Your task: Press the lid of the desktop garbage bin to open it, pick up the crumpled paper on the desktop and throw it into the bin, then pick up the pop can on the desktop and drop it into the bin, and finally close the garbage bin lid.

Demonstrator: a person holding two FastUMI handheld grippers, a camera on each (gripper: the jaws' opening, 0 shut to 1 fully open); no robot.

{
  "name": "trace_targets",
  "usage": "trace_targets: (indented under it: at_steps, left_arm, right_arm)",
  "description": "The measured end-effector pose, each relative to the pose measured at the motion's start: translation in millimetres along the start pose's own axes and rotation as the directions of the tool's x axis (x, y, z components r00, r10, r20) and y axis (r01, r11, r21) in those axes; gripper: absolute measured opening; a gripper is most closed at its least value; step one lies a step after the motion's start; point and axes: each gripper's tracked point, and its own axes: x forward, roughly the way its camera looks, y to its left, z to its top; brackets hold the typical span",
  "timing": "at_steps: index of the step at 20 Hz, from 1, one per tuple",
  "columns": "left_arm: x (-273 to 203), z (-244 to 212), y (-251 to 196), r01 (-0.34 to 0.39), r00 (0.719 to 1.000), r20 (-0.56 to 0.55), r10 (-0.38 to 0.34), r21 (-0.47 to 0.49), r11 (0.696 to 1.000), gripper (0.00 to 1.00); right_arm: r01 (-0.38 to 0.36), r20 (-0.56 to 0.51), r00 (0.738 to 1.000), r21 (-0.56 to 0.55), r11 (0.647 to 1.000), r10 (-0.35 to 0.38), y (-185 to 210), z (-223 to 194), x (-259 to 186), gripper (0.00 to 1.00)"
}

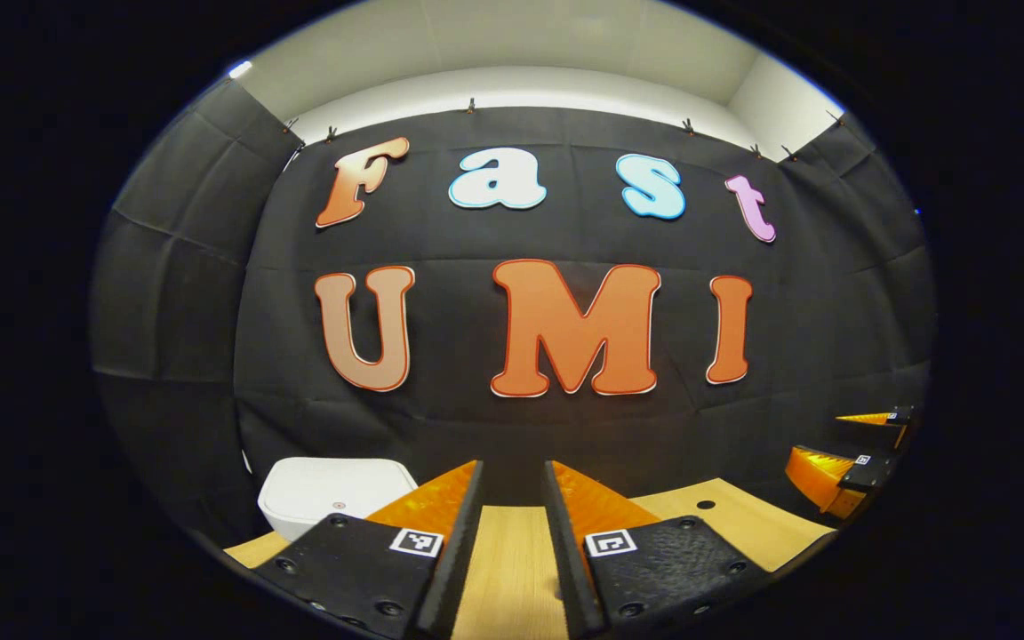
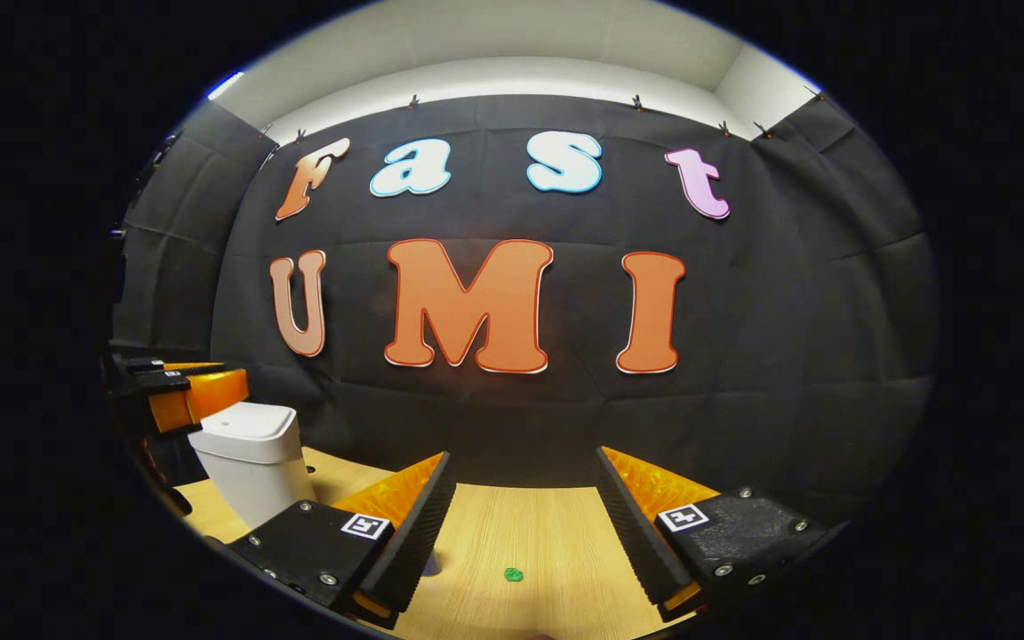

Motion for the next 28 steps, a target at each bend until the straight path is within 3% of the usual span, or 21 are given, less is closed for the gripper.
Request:
trace_targets:
  at_steps: [5, 9, 13, 16, 23, 28]
  left_arm:
    - [2.5, -4.9, 21.2, -0.078, 0.996, -0.051, 0.078, -0.014, 0.997, 0.02]
    - [-5.5, -8.7, 33.6, -0.088, 0.986, -0.147, 0.085, -0.017, 0.996, 0.0]
    - [-13.8, -23.6, 39.8, -0.106, 0.956, -0.279, 0.088, -0.052, 0.993, 0.0]
    - [-28.9, -36.3, 41.4, -0.116, 0.916, -0.395, 0.075, -0.08, 0.99, 0.0]
    - [-64.6, -61.5, 29.9, -0.13, 0.781, -0.624, -0.011, -0.18, 0.975, 0.0]
    - [-67.8, -77.3, 29.0, -0.166, 0.738, -0.675, -0.011, -0.196, 0.966, 0.0]
  right_arm:
    - [-0.019, -0.007, 1.0, 0.0, 1.0, 0.019, 7.7, -3.4, 4.1, 0.94]
    - [-0.023, -0.015, 1.0, -0.002, 1.0, 0.023, 8.5, -6.9, 7.2, 0.94]
    - [-0.025, -0.027, 0.999, 0.002, 1.0, 0.025, 7.8, -12.0, 8.3, 0.94]
    - [-0.019, -0.031, 0.999, 0.008, 1.0, 0.019, 3.2, -14.6, 7.9, 0.94]
    - [0.003, -0.057, 0.998, 0.02, 1.0, -0.002, -7.5, -24.8, 8.8, 0.94]
    - [0.022, -0.072, 0.997, 0.019, 1.0, -0.02, -16.1, -31.8, 7.2, 0.94]
